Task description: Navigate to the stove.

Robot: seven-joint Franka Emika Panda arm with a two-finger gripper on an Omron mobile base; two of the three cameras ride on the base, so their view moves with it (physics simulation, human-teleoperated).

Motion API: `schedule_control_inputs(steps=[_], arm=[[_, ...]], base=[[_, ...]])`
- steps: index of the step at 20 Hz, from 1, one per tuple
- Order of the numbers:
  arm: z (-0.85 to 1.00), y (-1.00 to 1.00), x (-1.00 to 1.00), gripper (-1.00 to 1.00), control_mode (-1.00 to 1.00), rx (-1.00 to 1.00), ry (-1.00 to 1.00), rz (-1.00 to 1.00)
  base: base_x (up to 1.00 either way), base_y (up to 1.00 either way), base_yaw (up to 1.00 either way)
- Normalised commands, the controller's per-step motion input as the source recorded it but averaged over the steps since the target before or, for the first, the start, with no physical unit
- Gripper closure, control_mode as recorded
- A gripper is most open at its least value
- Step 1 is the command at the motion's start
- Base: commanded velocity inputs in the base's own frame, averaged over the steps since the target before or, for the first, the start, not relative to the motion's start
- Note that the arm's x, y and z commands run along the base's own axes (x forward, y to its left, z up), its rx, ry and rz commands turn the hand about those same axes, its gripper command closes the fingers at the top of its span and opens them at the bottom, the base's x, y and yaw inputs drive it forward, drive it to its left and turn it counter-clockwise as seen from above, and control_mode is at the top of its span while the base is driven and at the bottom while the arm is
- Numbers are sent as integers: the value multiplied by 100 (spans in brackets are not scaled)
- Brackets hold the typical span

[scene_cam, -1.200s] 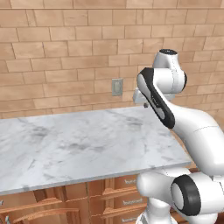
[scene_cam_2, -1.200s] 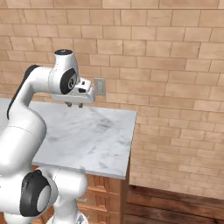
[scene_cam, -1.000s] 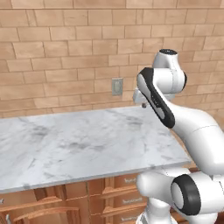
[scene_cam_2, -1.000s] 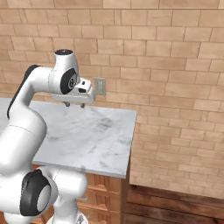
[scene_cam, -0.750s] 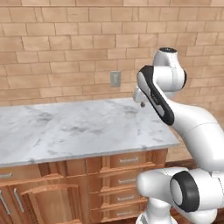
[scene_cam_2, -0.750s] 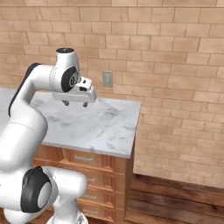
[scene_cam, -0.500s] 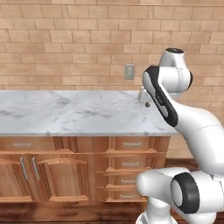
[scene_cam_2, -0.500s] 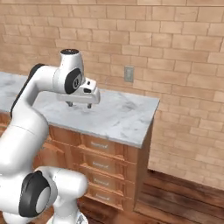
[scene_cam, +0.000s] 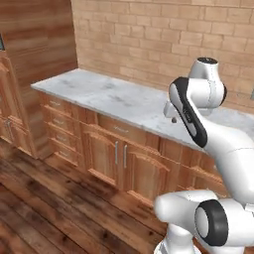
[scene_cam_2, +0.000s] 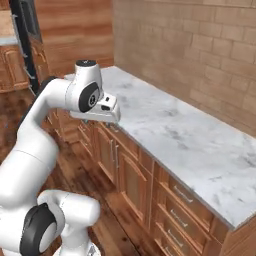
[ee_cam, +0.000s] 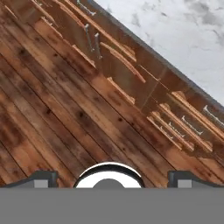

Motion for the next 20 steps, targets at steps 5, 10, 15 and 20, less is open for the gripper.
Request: schedule_control_inputs(steps=[5, 10, 15, 20], arm=[[0, 0, 0, -100, 100, 0, 0, 0], [0, 0, 0, -100, 100, 0, 0, 0], [0, 0, 0, -100, 100, 0, 0, 0], [0, 0, 0, -100, 100, 0, 0, 0]], base=[[-1, 0, 100], [0, -1, 100], [15, -32, 75], [99, -8, 5]])
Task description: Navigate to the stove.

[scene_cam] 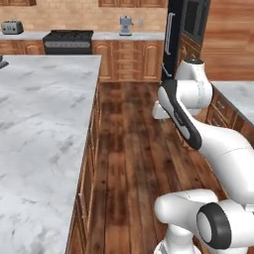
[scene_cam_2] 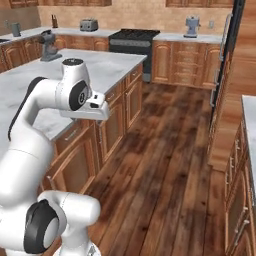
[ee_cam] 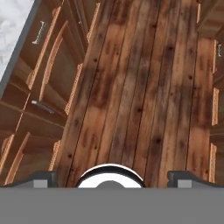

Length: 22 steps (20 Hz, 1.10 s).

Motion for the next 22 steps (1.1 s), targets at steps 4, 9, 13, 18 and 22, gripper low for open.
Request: schedule_control_inputs(steps=[4, 9, 13, 18, 22], arm=[[0, 0, 0, -100, 100, 0, 0, 0], [0, 0, 0, -100, 100, 0, 0, 0], [0, 0, 0, -100, 100, 0, 0, 0], [0, 0, 0, -100, 100, 0, 0, 0], [0, 0, 0, -100, 100, 0, 0, 0]], base=[[100, -8, 0], [100, -11, -4], [100, -8, -8], [100, -3, -9], [100, 0, -8]])
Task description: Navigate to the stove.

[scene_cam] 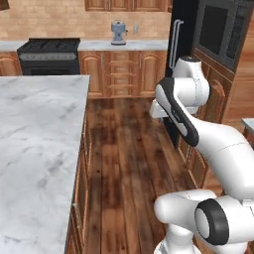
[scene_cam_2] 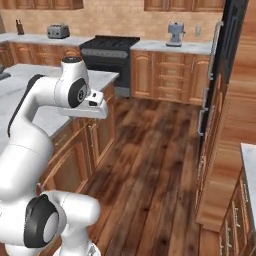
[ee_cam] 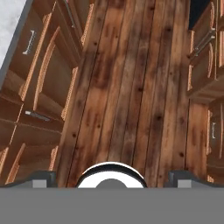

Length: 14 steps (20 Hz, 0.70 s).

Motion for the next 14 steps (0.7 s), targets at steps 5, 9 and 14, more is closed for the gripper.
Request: schedule_control_inputs(steps=[5, 9, 14], arm=[[0, 0, 0, -100, 100, 0, 0, 0], [0, 0, 0, -100, 100, 0, 0, 0], [0, 0, 0, -100, 100, 0, 0, 0]], base=[[100, 0, -7], [100, 0, -5], [100, 0, -5]])
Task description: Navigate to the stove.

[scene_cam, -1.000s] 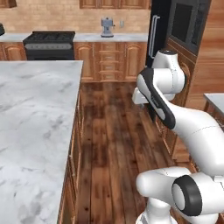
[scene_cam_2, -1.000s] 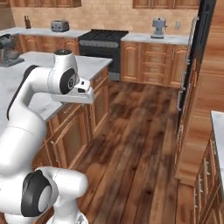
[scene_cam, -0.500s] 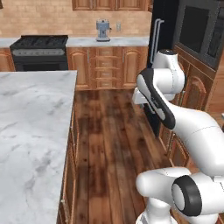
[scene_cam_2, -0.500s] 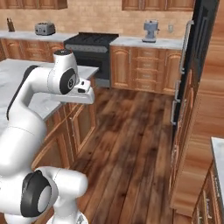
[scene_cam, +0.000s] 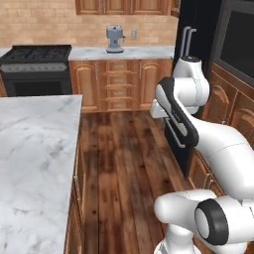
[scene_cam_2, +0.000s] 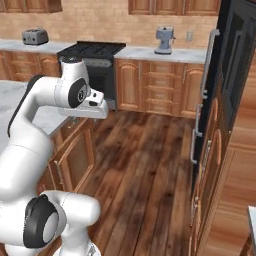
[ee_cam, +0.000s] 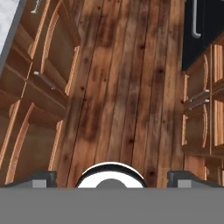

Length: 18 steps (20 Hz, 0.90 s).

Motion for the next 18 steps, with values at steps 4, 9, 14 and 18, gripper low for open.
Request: schedule_control_inputs(steps=[4, 9, 14, 18], arm=[[0, 0, 0, -100, 100, 0, 0, 0], [0, 0, 0, -100, 100, 0, 0, 0], [0, 0, 0, -100, 100, 0, 0, 0], [0, 0, 0, -100, 100, 0, 0, 0]], base=[[100, 0, -1], [100, 0, 0], [100, 0, 4], [100, 0, 9]])
